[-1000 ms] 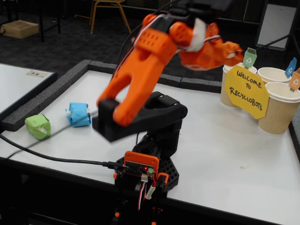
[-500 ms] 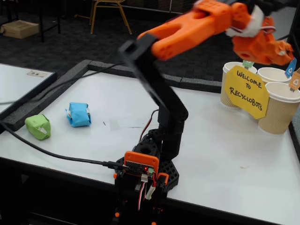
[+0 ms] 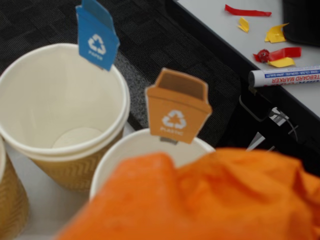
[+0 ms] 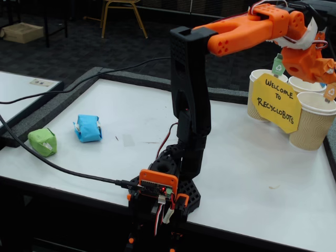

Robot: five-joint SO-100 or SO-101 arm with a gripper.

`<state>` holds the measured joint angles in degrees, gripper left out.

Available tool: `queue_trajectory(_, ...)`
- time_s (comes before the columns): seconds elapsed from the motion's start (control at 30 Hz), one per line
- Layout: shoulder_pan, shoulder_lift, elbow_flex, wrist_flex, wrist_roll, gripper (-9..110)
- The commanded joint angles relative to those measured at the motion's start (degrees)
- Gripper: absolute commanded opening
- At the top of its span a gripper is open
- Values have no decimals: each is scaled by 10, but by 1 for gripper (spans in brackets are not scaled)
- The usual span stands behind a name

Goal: Sort rubbish by color.

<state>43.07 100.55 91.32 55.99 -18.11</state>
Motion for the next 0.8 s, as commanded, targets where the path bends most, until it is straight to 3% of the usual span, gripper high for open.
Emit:
queue_trajectory(0.0,13,17,-67,-16,9,3)
queue_trajectory(0.77,11,18,16,-33,4,16)
